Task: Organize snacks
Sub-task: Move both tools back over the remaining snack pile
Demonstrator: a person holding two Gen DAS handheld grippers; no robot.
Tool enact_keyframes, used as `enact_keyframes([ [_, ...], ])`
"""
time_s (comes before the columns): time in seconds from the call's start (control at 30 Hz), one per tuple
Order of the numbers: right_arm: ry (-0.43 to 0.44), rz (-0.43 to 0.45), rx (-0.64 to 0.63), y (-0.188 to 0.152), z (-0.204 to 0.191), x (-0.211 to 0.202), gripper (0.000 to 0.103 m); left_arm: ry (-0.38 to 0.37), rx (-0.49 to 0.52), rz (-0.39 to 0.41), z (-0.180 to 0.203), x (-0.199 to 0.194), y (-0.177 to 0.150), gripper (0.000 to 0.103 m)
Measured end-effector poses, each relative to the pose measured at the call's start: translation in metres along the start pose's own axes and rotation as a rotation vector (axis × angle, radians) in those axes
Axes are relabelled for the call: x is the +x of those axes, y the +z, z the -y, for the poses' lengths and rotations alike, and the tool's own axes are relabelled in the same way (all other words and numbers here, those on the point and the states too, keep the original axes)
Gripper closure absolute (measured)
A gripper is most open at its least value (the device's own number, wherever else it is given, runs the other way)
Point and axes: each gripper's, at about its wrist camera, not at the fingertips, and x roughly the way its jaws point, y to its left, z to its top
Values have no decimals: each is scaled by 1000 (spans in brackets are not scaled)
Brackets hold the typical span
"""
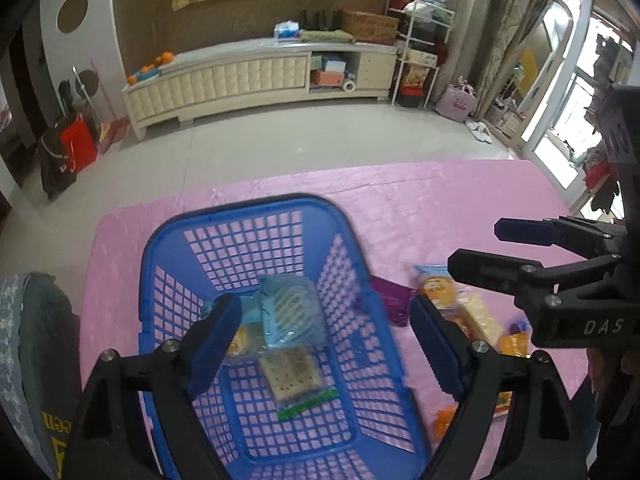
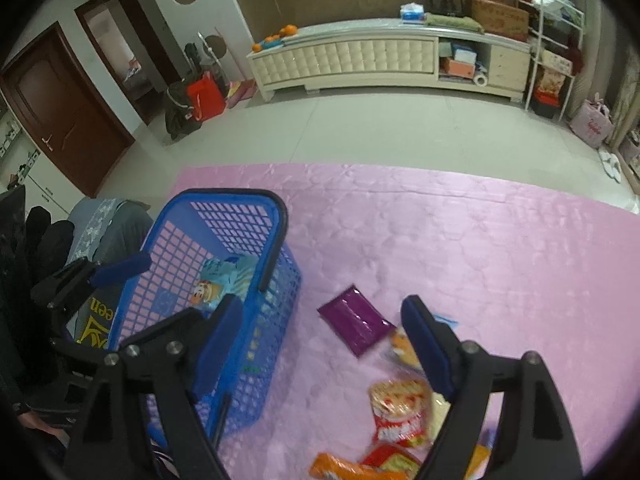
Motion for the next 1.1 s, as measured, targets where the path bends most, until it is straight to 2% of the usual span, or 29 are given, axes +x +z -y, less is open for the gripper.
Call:
enact_keyframes([
  [0.27, -45, 41, 53, -37, 32, -57, 18, -30, 64, 40, 55, -36, -7, 18],
  [0.47, -88, 35, 122, -73, 63, -77, 18, -64, 114, 21, 97, -35, -23, 17],
  [0.83, -104, -84, 233, -138, 117, -53, 18, -130, 189, -71, 161, 3, -66, 17],
  [1.1, -93, -173, 216, -170, 129, -16, 18, -134, 223, -161, 172, 36, -90, 17],
])
